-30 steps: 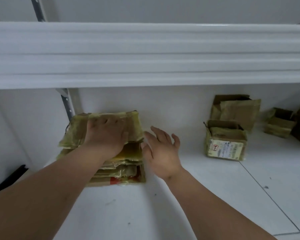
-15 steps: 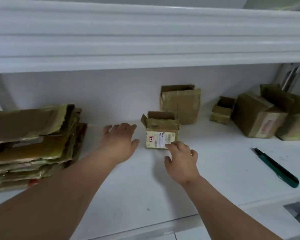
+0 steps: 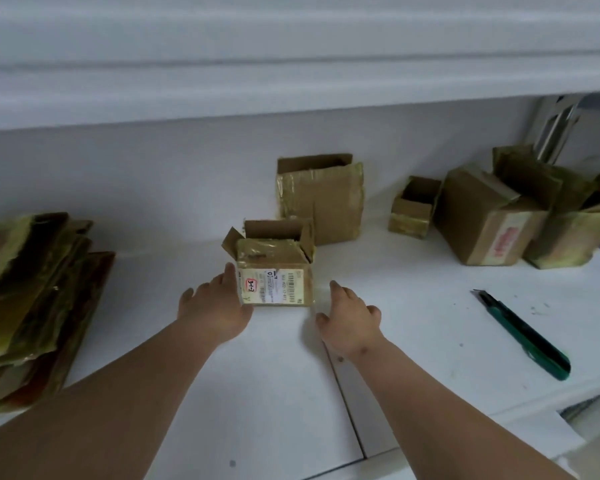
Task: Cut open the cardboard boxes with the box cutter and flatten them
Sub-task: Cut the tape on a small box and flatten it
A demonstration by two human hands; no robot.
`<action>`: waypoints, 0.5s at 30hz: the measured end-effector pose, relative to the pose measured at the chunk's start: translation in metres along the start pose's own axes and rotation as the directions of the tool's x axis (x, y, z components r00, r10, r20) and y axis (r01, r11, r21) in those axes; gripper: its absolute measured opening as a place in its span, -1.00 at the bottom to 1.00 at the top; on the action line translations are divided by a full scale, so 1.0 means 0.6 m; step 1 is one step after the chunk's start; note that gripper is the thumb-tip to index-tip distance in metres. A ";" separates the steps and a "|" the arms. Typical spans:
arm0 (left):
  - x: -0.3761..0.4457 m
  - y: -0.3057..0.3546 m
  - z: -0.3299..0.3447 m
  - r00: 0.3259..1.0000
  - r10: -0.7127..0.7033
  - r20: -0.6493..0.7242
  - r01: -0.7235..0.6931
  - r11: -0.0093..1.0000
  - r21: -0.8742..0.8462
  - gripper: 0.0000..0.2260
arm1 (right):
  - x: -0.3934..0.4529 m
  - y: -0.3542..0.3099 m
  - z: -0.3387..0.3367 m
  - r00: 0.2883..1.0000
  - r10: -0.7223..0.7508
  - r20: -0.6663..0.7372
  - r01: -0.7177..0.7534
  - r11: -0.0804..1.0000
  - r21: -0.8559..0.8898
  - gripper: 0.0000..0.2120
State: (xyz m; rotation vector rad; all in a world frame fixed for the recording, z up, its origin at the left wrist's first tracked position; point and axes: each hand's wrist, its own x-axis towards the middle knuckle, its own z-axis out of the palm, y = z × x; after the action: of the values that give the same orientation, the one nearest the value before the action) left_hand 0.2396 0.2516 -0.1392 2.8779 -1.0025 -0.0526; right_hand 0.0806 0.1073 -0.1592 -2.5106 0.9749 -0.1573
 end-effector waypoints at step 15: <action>0.012 0.085 -0.022 0.984 0.125 -0.124 -0.153 0.956 -0.251 -0.05 | 0.043 0.022 -0.032 0.980 -0.051 -0.193 0.145 0.846 0.513 -0.45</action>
State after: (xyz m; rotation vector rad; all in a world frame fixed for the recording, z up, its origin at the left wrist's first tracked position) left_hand 0.2144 0.2085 -0.1212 2.5399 -1.0854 -0.0178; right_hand 0.0864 0.0746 -0.1492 -2.0552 0.7359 -0.6001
